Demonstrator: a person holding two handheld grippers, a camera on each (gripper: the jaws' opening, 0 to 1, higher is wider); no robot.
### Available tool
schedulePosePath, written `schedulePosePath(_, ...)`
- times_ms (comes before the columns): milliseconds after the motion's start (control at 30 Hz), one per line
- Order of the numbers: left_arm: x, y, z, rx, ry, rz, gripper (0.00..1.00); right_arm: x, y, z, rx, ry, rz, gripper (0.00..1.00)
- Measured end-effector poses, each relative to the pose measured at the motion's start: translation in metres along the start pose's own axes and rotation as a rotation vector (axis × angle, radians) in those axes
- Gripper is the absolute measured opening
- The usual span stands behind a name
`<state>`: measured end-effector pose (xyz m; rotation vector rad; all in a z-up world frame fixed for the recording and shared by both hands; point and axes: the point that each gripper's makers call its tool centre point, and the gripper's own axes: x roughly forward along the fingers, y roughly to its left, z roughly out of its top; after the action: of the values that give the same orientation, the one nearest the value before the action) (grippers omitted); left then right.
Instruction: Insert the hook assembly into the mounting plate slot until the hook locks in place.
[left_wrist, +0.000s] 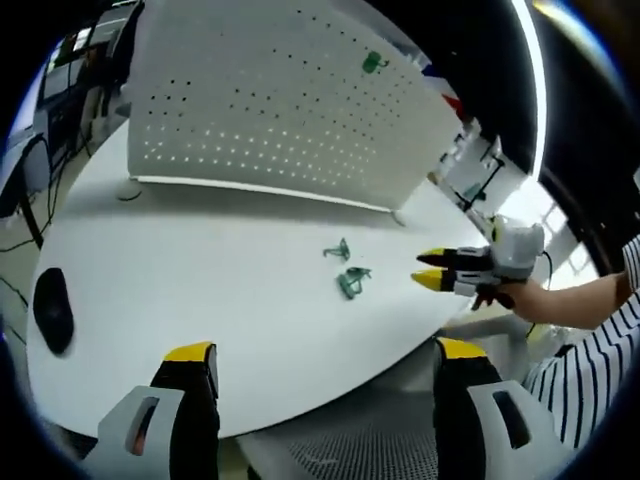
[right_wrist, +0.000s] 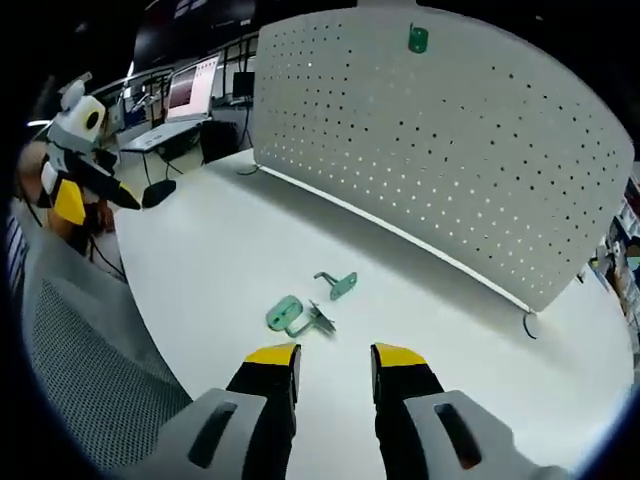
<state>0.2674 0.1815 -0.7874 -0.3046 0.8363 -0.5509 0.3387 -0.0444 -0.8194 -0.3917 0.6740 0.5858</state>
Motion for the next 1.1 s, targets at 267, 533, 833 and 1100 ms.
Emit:
schedulePosePath(267, 0.005, -0.002, -0.011, -0.01, 0.03, 0.0, 0.89, 0.011, 0.009, -0.003, -0.181, 0.04, 0.095, 0.25)
schedulePosePath(533, 0.002, 0.005, -0.014, -0.029, 0.042, 0.021, 0.89, 0.04, 0.019, 0.001, -0.381, 0.059, 0.168, 0.21)
schedulePosePath(833, 0.005, 0.013, -0.016, -0.056, 0.058, 0.039, 0.88, 0.06, 0.027, 0.007, -0.466, 0.081, 0.223, 0.17)
schedulePosePath(1100, 0.007, 0.015, -0.017, -0.062, 0.072, 0.037, 0.88, 0.072, 0.033, 0.013, -0.628, 0.089, 0.255, 0.13)
